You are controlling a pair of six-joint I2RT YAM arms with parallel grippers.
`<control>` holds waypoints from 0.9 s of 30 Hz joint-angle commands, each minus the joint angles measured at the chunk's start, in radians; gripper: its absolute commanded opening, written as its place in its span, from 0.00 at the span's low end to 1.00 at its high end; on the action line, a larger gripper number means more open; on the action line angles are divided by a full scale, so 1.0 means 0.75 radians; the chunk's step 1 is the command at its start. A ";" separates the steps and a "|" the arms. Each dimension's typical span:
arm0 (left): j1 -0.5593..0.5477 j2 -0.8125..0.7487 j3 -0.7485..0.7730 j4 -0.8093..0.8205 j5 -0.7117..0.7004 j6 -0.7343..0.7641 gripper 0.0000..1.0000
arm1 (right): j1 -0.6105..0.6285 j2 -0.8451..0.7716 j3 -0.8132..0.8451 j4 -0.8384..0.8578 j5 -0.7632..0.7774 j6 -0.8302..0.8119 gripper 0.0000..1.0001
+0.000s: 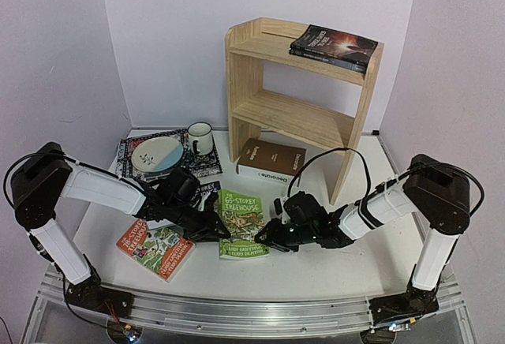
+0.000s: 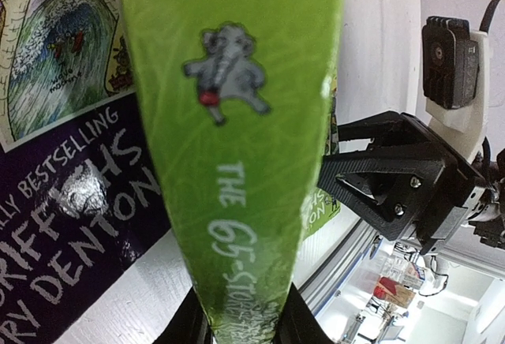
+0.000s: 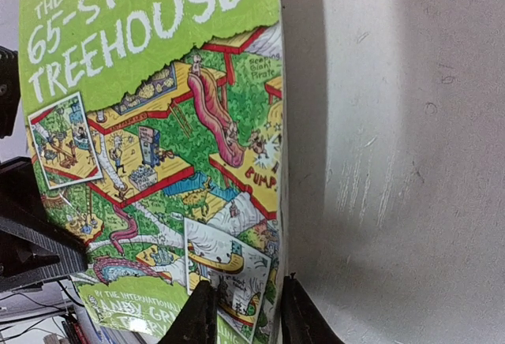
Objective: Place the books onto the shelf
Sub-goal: Pick up the book at the center of the board.
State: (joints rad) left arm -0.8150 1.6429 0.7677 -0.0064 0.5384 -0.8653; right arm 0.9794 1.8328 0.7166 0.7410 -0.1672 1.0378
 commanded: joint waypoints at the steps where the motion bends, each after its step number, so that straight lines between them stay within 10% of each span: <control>1: -0.002 -0.043 0.015 0.175 0.026 -0.012 0.27 | 0.029 0.031 -0.007 -0.047 -0.071 -0.020 0.27; 11: -0.001 -0.001 0.031 0.208 0.039 -0.026 0.27 | 0.029 0.012 -0.021 -0.014 -0.092 -0.018 0.26; 15: -0.001 0.013 0.038 0.202 0.018 -0.026 0.07 | 0.029 -0.013 -0.045 -0.014 -0.066 -0.029 0.27; 27: -0.004 -0.261 0.249 -0.160 -0.296 0.315 0.00 | 0.029 -0.347 -0.117 -0.278 0.177 -0.299 0.55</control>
State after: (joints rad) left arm -0.8215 1.5794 0.8202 -0.0782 0.4501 -0.7783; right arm 0.9954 1.7032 0.6379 0.6663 -0.1286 0.9403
